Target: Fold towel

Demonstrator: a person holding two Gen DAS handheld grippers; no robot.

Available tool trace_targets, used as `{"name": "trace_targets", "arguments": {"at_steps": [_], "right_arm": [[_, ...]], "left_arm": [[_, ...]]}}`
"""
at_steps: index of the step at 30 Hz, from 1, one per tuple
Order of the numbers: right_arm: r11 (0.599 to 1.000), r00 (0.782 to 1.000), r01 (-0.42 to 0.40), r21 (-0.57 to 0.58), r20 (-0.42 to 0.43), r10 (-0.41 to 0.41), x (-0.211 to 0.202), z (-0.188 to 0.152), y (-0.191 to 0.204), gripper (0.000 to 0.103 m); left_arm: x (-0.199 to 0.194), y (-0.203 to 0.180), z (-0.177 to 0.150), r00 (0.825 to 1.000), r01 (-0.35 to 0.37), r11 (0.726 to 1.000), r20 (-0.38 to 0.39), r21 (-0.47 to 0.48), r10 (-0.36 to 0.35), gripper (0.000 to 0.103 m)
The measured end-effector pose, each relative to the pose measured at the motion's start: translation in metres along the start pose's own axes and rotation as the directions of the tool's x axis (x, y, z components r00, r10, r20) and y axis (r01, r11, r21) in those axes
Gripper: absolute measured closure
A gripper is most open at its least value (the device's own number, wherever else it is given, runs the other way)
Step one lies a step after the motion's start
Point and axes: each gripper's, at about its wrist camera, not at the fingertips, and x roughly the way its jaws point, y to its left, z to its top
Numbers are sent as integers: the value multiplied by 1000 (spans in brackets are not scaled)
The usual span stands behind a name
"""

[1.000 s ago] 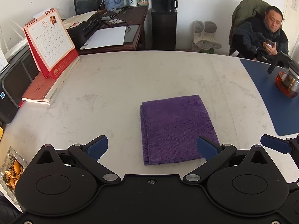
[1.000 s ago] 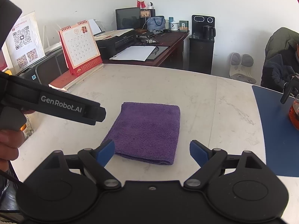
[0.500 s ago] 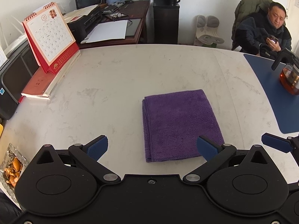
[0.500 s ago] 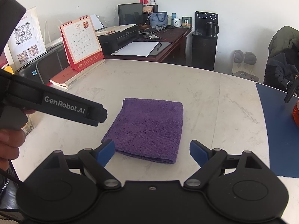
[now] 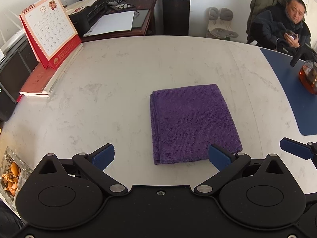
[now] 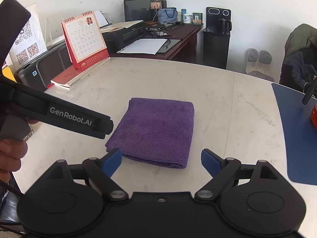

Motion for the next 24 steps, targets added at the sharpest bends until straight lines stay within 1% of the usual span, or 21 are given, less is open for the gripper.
{"name": "trace_targets", "arguments": {"at_steps": [14,24], "right_arm": [[1000,1000,-1,6,-27,2,7,-4,-2,17],[1000,999,-3,12,-34,3,9,-3,-4,17]], "left_arm": [[8,-4,-3,999,-5,1000,-42,12,6,0],[11,-7,-1,999,-6,1000,-52,20,7,0]]}}
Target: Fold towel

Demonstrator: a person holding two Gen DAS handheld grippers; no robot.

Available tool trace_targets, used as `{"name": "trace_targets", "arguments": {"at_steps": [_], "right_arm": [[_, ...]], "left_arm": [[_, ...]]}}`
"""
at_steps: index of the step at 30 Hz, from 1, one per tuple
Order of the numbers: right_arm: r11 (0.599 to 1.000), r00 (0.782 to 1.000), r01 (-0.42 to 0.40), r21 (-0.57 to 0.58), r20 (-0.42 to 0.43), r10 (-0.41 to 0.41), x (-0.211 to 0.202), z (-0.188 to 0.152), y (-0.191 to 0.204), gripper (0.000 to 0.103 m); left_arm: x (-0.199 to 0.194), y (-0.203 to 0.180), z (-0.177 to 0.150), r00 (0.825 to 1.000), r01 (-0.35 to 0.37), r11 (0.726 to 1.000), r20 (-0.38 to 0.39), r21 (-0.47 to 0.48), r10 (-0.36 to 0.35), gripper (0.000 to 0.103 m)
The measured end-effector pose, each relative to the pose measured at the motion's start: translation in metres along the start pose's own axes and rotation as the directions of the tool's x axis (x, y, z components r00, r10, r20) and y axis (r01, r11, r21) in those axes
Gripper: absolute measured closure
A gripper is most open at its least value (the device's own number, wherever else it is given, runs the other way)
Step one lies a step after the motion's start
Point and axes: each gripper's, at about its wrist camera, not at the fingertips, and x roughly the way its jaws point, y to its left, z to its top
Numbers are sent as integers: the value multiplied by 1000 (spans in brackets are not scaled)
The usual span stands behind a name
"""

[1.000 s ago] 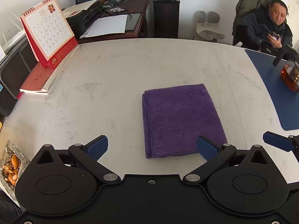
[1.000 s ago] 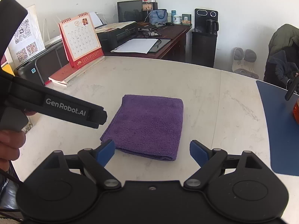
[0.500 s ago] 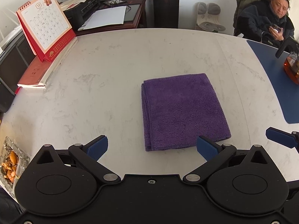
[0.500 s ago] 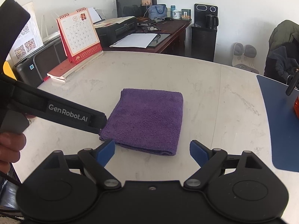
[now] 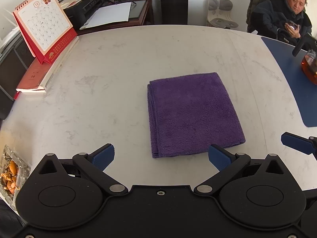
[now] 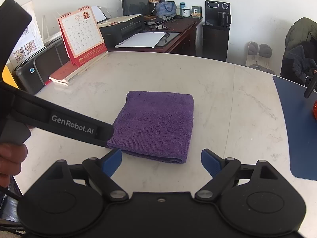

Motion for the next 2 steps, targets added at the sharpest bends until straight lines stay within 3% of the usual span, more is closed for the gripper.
{"name": "trace_targets", "arguments": {"at_steps": [2], "right_arm": [[1000,1000,0,0,0,0,0,0,0,17]], "left_arm": [[0,-1,0,1000,1,1000,1,0,-1,0]]}}
